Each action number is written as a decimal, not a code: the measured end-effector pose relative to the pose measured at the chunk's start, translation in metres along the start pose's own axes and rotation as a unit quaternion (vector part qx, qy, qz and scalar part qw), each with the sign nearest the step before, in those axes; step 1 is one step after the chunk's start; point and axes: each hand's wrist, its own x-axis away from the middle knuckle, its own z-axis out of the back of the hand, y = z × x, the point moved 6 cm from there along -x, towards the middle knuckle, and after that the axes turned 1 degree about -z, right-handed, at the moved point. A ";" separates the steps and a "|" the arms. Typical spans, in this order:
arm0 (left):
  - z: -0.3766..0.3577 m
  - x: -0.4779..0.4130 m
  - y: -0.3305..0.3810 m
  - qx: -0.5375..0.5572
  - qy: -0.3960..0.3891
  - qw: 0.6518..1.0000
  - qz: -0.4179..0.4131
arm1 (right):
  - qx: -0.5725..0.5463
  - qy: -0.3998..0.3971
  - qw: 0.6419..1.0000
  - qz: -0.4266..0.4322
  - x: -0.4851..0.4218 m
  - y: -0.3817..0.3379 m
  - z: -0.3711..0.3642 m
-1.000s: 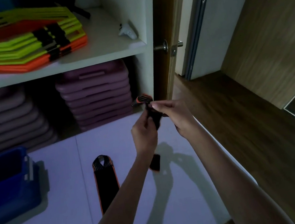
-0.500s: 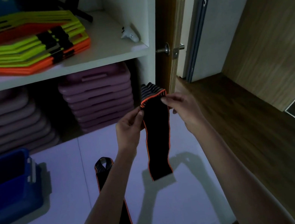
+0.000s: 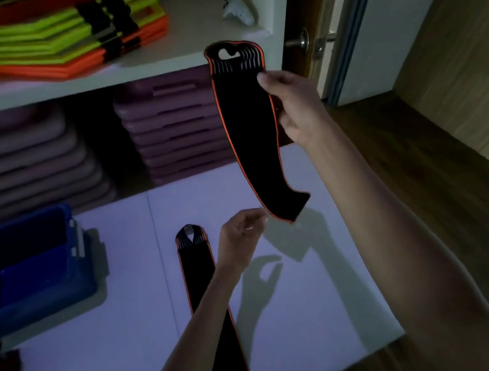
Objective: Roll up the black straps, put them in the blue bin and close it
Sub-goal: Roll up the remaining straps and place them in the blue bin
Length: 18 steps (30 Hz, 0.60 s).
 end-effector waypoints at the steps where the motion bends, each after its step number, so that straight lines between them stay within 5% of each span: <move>1: 0.009 0.001 0.001 -0.021 0.024 0.999 -0.010 | -0.005 -0.010 1.000 -0.007 -0.002 0.004 -0.007; 7: 0.080 -0.014 0.033 -0.060 0.190 0.976 -0.087 | -0.008 -0.062 0.998 -0.022 -0.006 0.028 -0.042; 12: 0.111 -0.048 0.081 -0.052 0.115 0.982 -0.143 | -0.031 -0.123 0.992 -0.024 0.004 0.032 -0.071; 18: 0.117 -0.043 0.062 -0.070 0.103 0.990 -0.066 | -0.029 -0.141 0.990 -0.013 0.007 0.027 -0.090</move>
